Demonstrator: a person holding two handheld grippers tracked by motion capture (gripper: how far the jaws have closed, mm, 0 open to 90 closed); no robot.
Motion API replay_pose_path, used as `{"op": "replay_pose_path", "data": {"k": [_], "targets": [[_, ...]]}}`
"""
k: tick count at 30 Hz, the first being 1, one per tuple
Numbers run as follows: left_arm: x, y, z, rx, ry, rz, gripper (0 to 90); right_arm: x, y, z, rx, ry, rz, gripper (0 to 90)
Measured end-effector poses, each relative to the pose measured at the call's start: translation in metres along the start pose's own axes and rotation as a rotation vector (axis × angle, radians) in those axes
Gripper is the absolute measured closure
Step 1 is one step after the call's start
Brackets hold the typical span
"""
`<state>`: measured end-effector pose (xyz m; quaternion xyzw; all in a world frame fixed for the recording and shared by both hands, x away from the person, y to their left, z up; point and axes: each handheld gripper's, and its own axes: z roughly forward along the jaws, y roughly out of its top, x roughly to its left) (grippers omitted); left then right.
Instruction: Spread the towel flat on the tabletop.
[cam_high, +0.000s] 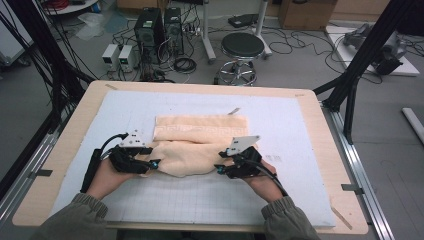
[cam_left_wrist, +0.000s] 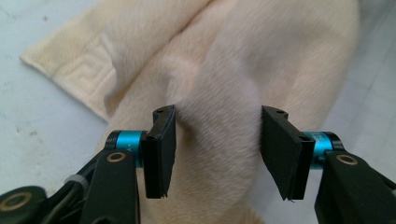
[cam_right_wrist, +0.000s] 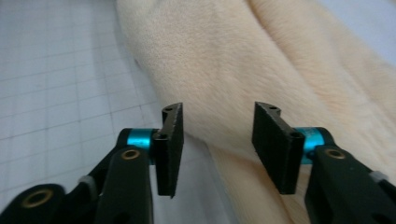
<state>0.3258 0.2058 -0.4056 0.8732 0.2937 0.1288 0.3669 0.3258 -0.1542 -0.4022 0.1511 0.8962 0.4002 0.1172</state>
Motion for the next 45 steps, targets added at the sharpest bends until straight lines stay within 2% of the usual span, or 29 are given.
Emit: {"op": "replay_pose_path", "data": {"k": [4,7,9,12,14,19,23,26,27,29,31,32,33,34,35,36,38,40,41,43,45], "targets": [[0.002,-0.003,0.014,0.018,-0.004,-0.012,62.7,-0.001,0.004,0.032,0.023,0.007,-0.012,51.8],[0.000,-0.001,0.016,0.013,0.009,-0.005,72.0,-0.006,0.007,0.047,0.015,-0.016,0.009,63.4],[-0.002,0.000,0.013,0.004,0.014,0.002,76.6,-0.010,0.009,0.052,0.015,0.009,0.020,77.5],[-0.004,0.002,0.001,-0.037,0.012,-0.008,78.6,-0.011,0.010,0.046,0.010,0.019,0.014,82.8],[-0.007,0.006,-0.009,-0.067,0.002,-0.005,79.1,-0.010,0.011,0.034,-0.002,0.025,0.014,83.9],[-0.027,0.025,-0.036,-0.125,-0.010,0.064,79.8,-0.004,0.014,-0.017,-0.071,0.024,0.003,84.7],[-0.049,0.042,-0.053,-0.178,-0.057,0.110,79.8,0.010,0.021,-0.066,-0.123,0.001,-0.029,84.7],[-0.062,0.053,-0.062,-0.212,-0.118,0.124,79.7,0.017,0.029,-0.098,-0.167,-0.016,-0.053,84.7],[-0.065,0.055,-0.064,-0.207,-0.129,0.135,79.5,0.018,0.032,-0.106,-0.178,-0.019,-0.060,84.6],[-0.065,0.055,-0.059,-0.182,-0.117,0.145,79.3,0.016,0.038,-0.113,-0.168,-0.024,-0.062,84.4],[-0.056,0.050,-0.048,-0.155,-0.112,0.113,79.0,0.008,0.039,-0.106,-0.131,-0.020,-0.049,84.1],[-0.049,0.044,-0.039,-0.144,-0.101,0.081,78.6,0.001,0.039,-0.097,-0.107,-0.012,-0.038,83.9],[-0.042,0.037,-0.027,-0.115,-0.094,0.050,78.1,-0.007,0.036,-0.082,-0.081,-0.010,-0.017,83.7],[-0.039,0.034,-0.022,-0.105,-0.094,0.035,77.1,-0.017,0.033,-0.065,-0.045,-0.011,0.015,83.6],[-0.034,0.029,-0.013,-0.076,-0.089,0.015,76.1,-0.022,0.031,-0.057,-0.033,-0.011,0.024,83.6],[-0.029,0.023,-0.005,-0.056,-0.082,-0.003,73.6,-0.030,0.028,-0.042,-0.015,0.000,0.052,83.6],[-0.018,0.015,0.002,-0.070,-0.111,-0.064,64.0,-0.045,0.019,-0.011,0.049,0.000,0.100,83.0],[-0.015,0.012,-0.002,-0.119,-0.118,-0.076,60.6,-0.055,0.012,0.006,0.073,0.000,0.122,80.3],[-0.015,0.012,-0.007,-0.133,-0.112,-0.068,57.5,-0.059,0.008,0.013,0.090,0.002,0.137,78.1],[-0.014,0.013,-0.015,-0.162,-0.096,-0.049,54.3,-0.063,0.005,0.013,0.087,-0.013,0.148,73.1],[-0.013,0.014,-0.023,-0.178,-0.084,-0.039,53.4,-0.062,0.006,0.005,0.067,-0.037,0.143,69.7]]}}
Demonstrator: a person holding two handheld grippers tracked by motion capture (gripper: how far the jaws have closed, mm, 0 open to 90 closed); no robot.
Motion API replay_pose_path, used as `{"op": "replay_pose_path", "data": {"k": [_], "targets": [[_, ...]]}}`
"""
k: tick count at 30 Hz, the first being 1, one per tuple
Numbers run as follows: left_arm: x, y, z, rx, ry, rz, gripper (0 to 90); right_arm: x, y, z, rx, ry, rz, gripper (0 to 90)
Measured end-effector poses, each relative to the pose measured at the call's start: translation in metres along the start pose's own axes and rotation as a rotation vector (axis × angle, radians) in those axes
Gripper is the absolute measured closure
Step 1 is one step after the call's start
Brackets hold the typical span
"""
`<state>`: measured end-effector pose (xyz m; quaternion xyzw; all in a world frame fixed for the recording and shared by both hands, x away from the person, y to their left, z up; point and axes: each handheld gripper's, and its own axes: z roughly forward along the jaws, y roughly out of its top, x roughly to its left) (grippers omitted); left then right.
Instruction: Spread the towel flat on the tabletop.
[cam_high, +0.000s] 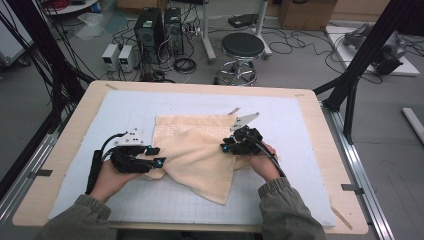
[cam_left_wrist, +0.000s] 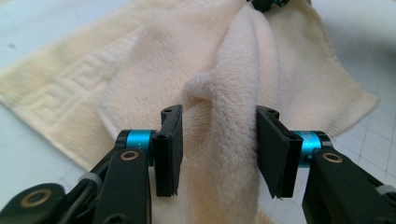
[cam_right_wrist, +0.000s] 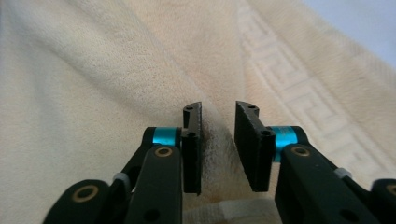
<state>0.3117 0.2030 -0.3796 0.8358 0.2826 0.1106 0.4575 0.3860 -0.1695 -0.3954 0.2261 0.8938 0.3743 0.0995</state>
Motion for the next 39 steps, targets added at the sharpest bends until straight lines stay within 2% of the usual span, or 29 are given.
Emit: {"op": "replay_pose_path", "data": {"k": [2,5,8,9,11,12,14,17,19,21,23,24,26,27,31,39], "targets": [[0.002,0.001,-0.009,-0.032,0.010,-0.006,52.9,0.007,0.001,-0.016,-0.050,-0.026,-0.023,67.8],[0.003,0.001,-0.018,-0.053,0.033,-0.007,52.9,0.021,0.001,-0.040,-0.107,-0.038,-0.072,65.3],[0.005,-0.004,-0.018,-0.013,0.046,-0.004,53.5,0.036,0.000,-0.052,-0.110,-0.008,-0.117,61.7],[0.006,-0.007,-0.017,0.004,0.054,0.001,53.5,0.045,0.000,-0.053,-0.109,0.024,-0.133,61.2],[0.008,-0.014,-0.011,0.040,0.058,-0.005,54.2,0.060,-0.003,-0.048,-0.111,0.053,-0.186,59.9],[0.010,-0.018,-0.008,0.058,0.057,-0.005,54.4,0.065,-0.006,-0.041,-0.089,0.073,-0.205,58.7],[0.012,-0.028,-0.002,0.093,0.048,-0.015,55.8,0.072,-0.014,-0.026,-0.047,0.106,-0.209,56.8],[0.014,-0.043,0.007,0.159,0.034,-0.004,60.4,0.074,-0.029,-0.005,0.009,0.137,-0.183,55.7],[0.013,-0.050,0.011,0.173,0.031,-0.002,63.9,0.074,-0.035,0.006,0.035,0.151,-0.170,56.5],[0.014,-0.051,0.012,0.180,0.028,0.003,68.0,0.076,-0.038,0.014,0.061,0.154,-0.181,59.0],[0.012,-0.050,0.013,0.180,0.030,0.012,73.7,0.075,-0.038,0.015,0.053,0.168,-0.168,67.1],[0.011,-0.049,0.012,0.184,0.032,0.019,76.2,0.075,-0.039,0.015,0.056,0.179,-0.165,74.1],[0.008,-0.047,0.010,0.177,0.038,0.017,80.3,0.075,-0.038,0.013,0.062,0.197,-0.175,84.2],[0.005,-0.046,0.007,0.170,0.040,0.025,81.5,0.076,-0.038,0.012,0.062,0.189,-0.184,85.0],[-0.011,-0.040,-0.010,0.129,0.038,0.045,82.7,0.078,-0.040,-0.003,0.043,0.208,-0.170,85.9],[-0.052,-0.041,-0.066,0.079,0.008,0.076,82.9,0.106,-0.054,-0.070,-0.079,0.253,-0.186,86.0]]}}
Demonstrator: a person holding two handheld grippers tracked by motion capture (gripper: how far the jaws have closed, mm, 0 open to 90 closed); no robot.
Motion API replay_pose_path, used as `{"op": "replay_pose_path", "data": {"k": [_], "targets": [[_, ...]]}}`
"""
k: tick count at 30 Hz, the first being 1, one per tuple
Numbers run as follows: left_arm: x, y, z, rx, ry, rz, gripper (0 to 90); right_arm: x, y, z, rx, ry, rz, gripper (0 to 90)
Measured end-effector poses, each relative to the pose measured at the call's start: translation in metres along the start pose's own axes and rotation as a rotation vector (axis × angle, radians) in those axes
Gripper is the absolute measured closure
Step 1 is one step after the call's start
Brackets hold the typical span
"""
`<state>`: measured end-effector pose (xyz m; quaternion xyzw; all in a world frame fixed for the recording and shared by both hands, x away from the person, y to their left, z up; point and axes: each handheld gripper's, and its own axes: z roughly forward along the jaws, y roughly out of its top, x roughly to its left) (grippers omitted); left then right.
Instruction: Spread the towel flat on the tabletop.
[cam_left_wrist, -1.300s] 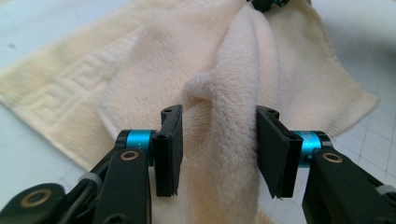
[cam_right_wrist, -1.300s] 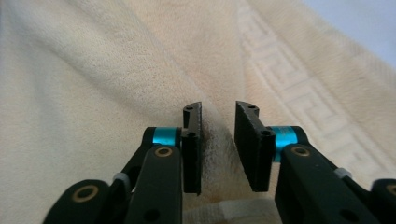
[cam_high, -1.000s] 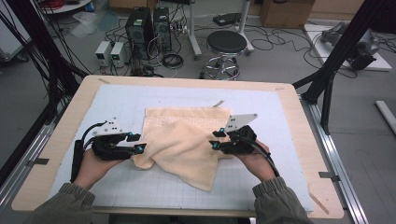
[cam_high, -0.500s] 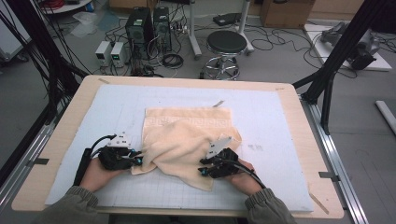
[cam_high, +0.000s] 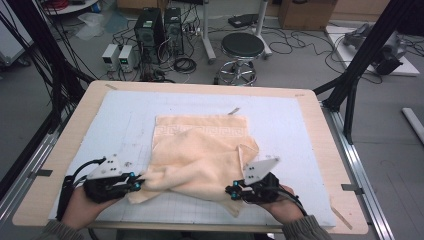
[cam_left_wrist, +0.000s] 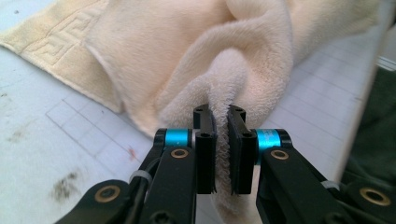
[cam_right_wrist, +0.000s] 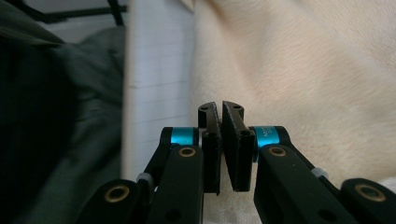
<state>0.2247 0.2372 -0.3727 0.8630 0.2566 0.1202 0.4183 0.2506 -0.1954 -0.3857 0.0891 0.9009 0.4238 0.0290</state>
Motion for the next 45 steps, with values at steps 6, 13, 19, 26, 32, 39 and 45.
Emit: {"op": "replay_pose_path", "data": {"k": [6,13,19,26,32,39,45], "targets": [[-0.024,0.003,-0.034,-0.065,-0.046,0.031,71.9,0.038,0.003,-0.043,-0.119,0.069,-0.018,74.9],[-0.003,0.005,0.006,-0.075,-0.040,0.044,57.8,0.008,0.003,-0.028,-0.022,-0.088,-0.019,63.0],[0.023,-0.001,0.070,0.000,-0.057,0.050,53.6,-0.036,-0.015,0.015,0.057,-0.093,0.064,57.9],[0.029,-0.005,0.097,0.076,-0.076,0.056,64.3,-0.053,-0.026,0.040,0.146,-0.080,0.084,67.9],[0.019,-0.002,0.091,0.106,-0.056,0.075,85.3,-0.048,-0.024,0.041,0.153,-0.071,0.066,81.2],[-0.015,-0.006,0.030,0.039,-0.095,0.094,85.7,-0.016,-0.010,0.021,0.095,-0.040,0.004,82.2],[-0.057,-0.002,-0.022,-0.025,-0.144,0.179,73.8,0.022,0.011,-0.013,-0.036,0.056,-0.050,67.3]]}}
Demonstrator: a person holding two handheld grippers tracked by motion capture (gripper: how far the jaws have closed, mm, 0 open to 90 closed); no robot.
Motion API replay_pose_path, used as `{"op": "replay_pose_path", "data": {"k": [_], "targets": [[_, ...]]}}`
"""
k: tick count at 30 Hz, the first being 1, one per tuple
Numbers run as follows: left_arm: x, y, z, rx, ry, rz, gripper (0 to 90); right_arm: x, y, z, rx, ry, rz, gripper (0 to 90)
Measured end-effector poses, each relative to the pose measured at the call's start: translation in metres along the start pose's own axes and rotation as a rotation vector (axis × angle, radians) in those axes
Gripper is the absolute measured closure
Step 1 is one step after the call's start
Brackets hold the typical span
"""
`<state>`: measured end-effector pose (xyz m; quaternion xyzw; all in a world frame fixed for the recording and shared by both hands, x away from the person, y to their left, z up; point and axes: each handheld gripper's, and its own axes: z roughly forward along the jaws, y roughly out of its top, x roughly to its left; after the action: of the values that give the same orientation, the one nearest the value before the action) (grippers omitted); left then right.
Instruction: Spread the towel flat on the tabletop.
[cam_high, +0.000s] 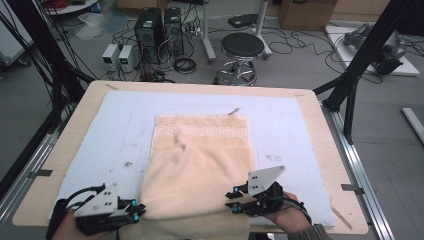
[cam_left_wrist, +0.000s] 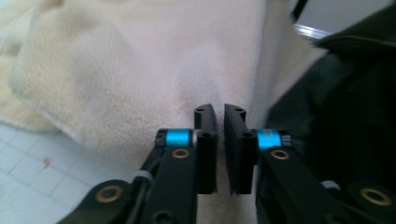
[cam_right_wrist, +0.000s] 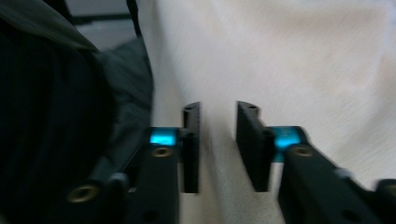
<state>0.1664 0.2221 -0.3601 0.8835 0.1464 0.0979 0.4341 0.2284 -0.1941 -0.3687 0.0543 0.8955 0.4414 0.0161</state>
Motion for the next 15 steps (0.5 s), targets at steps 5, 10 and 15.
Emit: {"op": "replay_pose_path", "data": {"k": [5,10,15], "targets": [[0.024,-0.004,0.015,-0.029,0.052,-0.037,62.1,-0.017,-0.007,-0.004,0.101,-0.134,0.007,61.9],[0.065,-0.021,0.060,0.023,0.094,-0.087,58.5,-0.046,-0.035,0.015,0.151,-0.149,0.086,57.1],[0.085,-0.029,0.093,0.114,0.053,-0.119,60.5,-0.060,-0.050,0.033,0.224,-0.129,0.115,60.0]]}}
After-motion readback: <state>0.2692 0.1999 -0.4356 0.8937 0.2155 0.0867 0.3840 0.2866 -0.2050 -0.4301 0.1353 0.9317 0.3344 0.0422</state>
